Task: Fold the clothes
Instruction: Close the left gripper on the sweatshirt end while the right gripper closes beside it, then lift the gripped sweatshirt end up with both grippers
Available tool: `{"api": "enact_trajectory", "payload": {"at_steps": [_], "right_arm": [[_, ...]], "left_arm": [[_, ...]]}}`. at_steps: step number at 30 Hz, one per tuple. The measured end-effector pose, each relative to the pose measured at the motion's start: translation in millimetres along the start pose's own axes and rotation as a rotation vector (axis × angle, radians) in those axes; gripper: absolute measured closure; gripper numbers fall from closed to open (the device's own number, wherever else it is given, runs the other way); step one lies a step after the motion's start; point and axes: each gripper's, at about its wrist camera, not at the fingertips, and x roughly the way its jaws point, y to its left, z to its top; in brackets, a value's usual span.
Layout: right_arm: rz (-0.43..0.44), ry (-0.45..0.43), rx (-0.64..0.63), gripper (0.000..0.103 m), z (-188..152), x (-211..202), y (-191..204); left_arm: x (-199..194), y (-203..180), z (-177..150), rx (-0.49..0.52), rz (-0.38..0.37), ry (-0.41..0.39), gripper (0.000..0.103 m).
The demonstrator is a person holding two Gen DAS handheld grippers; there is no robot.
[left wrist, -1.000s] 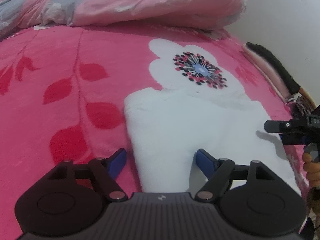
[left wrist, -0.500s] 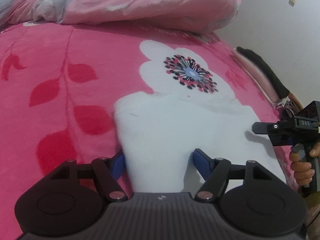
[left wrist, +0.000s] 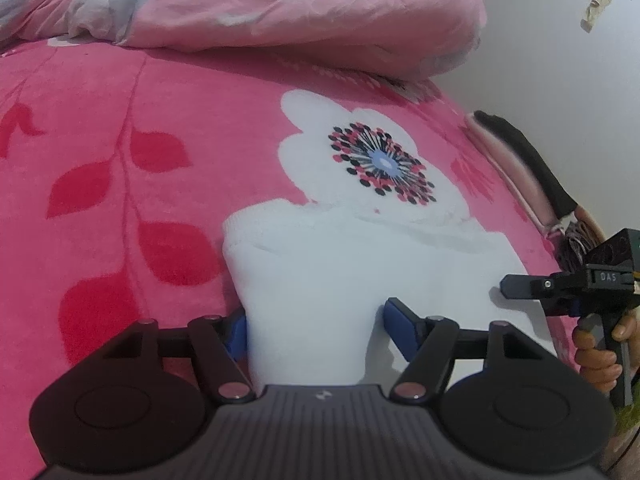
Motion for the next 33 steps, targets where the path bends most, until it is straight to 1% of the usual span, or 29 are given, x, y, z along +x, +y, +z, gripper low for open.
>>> {"api": "enact_trajectory", "payload": {"at_steps": [2, 4, 5, 7, 8, 10, 11, 13, 16, 22, 27, 33], "right_arm": [[-0.003, 0.004, -0.001, 0.058, 3.1, 7.2, 0.9], [-0.014, 0.007, -0.001, 0.067, 4.6, 10.8, 1.6], [-0.02, 0.007, 0.0, 0.069, 4.5, 11.4, 2.0], [-0.034, 0.004, -0.013, 0.075, 2.5, 11.3, 4.7], [-0.04, 0.001, -0.015, 0.076, 1.2, 11.3, 6.1], [-0.057, -0.009, -0.023, 0.081, -0.9, 11.3, 9.8], [-0.066, -0.014, -0.027, 0.082, -1.7, 11.3, 11.8], [-0.089, -0.024, -0.046, 0.084, -3.2, 10.4, 18.2], [-0.126, -0.044, -0.088, 0.086, -7.1, 7.7, 31.3], [-0.195, -0.094, -0.187, 0.087, -16.2, 3.0, 59.3], [-0.24, -0.146, -0.263, 0.087, -26.4, -2.5, 82.9], [-0.287, -0.209, -0.349, 0.088, -40.1, -10.9, 107.3]], "left_arm": [[0.6, 1.4, 1.0, -0.016, 0.006, -0.009, 0.042], [1.1, 2.6, 1.8, -0.031, 0.014, -0.017, 0.046], [1.4, 2.8, 2.2, -0.037, 0.018, -0.021, 0.047], [1.8, 0.8, 2.8, -0.035, 0.033, -0.027, 0.051], [1.9, -1.4, 2.8, -0.028, 0.047, -0.031, 0.052], [1.3, -7.7, 2.5, -0.008, 0.077, -0.041, 0.059], [0.5, -11.6, 2.0, 0.006, 0.092, -0.049, 0.061], [-2.3, -15.9, 1.2, 0.018, 0.105, -0.064, 0.069], [-6.8, -21.4, -0.2, 0.032, 0.12, -0.086, 0.077], [-17.9, -32.5, -4.8, 0.068, 0.144, -0.133, 0.085], [-34.7, -44.8, -8.6, 0.098, 0.166, -0.195, 0.086], [-52.3, -56.3, -13.1, 0.112, 0.167, -0.264, 0.087]]}}
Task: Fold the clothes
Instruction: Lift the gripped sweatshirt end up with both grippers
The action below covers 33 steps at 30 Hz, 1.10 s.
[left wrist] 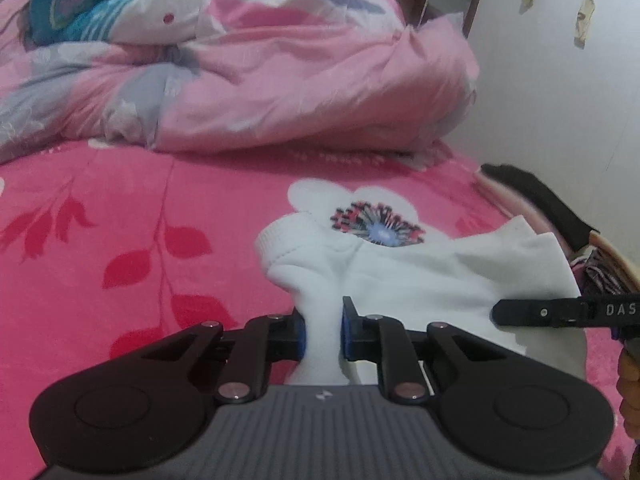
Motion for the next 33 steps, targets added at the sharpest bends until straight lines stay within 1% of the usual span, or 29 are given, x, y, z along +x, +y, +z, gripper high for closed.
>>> {"api": "enact_trajectory", "payload": {"at_steps": [5, 12, 21, 33], "right_arm": [[-0.038, -0.06, -0.089, 0.088, -5.1, -13.7, 18.4], [-0.055, -0.129, -0.127, 0.088, -13.3, -28.1, 30.7], [-0.087, -0.218, -0.201, 0.089, -25.1, -65.3, 58.0], [-0.119, -0.337, -0.243, 0.089, -51.3, -121.2, 84.9]], "left_arm": [[-14.7, -6.1, -1.1, 0.023, 0.002, -0.055, 0.087], [-37.9, -18.0, -2.2, 0.043, 0.013, -0.116, 0.087], [-85.7, -42.9, -4.4, 0.068, 0.028, -0.211, 0.087], [-152.8, -82.4, -19.6, 0.111, 0.048, -0.334, 0.088]]}}
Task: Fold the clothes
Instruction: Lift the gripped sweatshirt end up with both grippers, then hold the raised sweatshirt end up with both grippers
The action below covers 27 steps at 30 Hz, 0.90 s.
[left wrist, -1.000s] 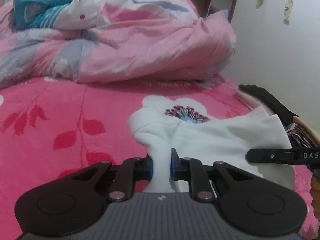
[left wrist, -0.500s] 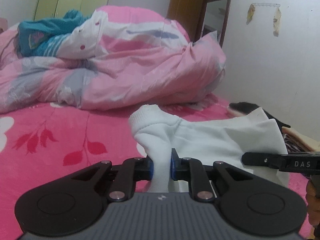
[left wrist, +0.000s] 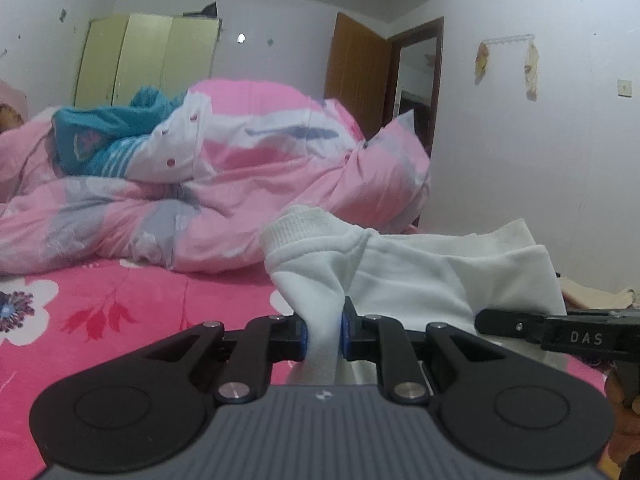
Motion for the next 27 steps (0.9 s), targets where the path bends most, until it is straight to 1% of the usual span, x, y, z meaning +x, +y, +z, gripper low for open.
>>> {"api": "enact_trajectory", "payload": {"at_steps": [7, 11, 15, 19, 23, 27], "right_arm": [[-0.017, -0.056, -0.002, 0.089, 4.6, -22.9, 10.0], [-0.05, -0.084, 0.003, 0.089, 2.9, -34.6, 14.7], [-0.069, -0.1, 0.007, 0.089, 0.7, -43.6, 12.6], [-0.075, -0.106, 0.011, 0.089, 1.9, -50.5, 10.7], [-0.082, -0.115, 0.001, 0.089, 9.2, -54.8, 10.7], [-0.084, -0.144, -0.022, 0.089, 22.3, -62.1, 13.1]], "left_arm": [[-26.0, -12.2, 12.8, 0.021, -0.007, -0.042, 0.088], [-37.0, -20.1, 15.9, 0.045, -0.026, -0.063, 0.088], [-36.5, -27.5, 15.0, 0.069, -0.038, -0.06, 0.088], [-36.6, -31.5, 15.5, 0.058, -0.043, -0.06, 0.088], [-40.0, -34.6, 20.8, 0.069, -0.048, -0.083, 0.088], [-48.6, -39.9, 30.5, 0.087, -0.049, -0.117, 0.088]]}}
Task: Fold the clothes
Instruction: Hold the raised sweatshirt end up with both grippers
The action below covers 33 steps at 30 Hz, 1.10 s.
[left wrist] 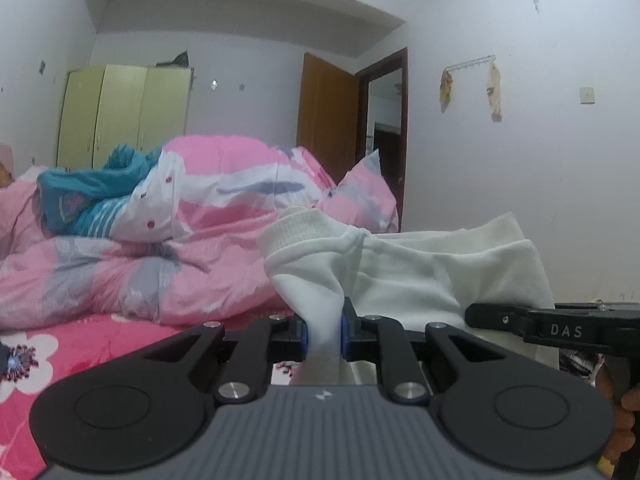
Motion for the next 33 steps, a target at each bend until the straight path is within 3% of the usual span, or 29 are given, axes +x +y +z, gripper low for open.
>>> {"api": "enact_trajectory", "payload": {"at_steps": [10, 18, 23, 33], "right_arm": [[-0.011, -0.066, -0.062, 0.09, 28.8, -22.8, 11.4], [-0.009, -0.095, -0.081, 0.09, 42.8, -26.1, 2.1], [-0.031, -0.106, -0.1, 0.09, 41.6, -0.6, -15.7], [-0.101, -0.113, -0.124, 0.09, 31.2, 91.5, -57.4]], "left_arm": [[-26.5, -21.3, 22.6, 0.046, 0.029, -0.056, 0.088], [-25.0, -26.2, 34.5, 0.04, -0.003, -0.088, 0.088], [15.3, -13.4, 28.7, -0.005, -0.108, -0.094, 0.088], [151.3, 11.4, -0.8, 0.025, -0.183, -0.073, 0.088]]}}
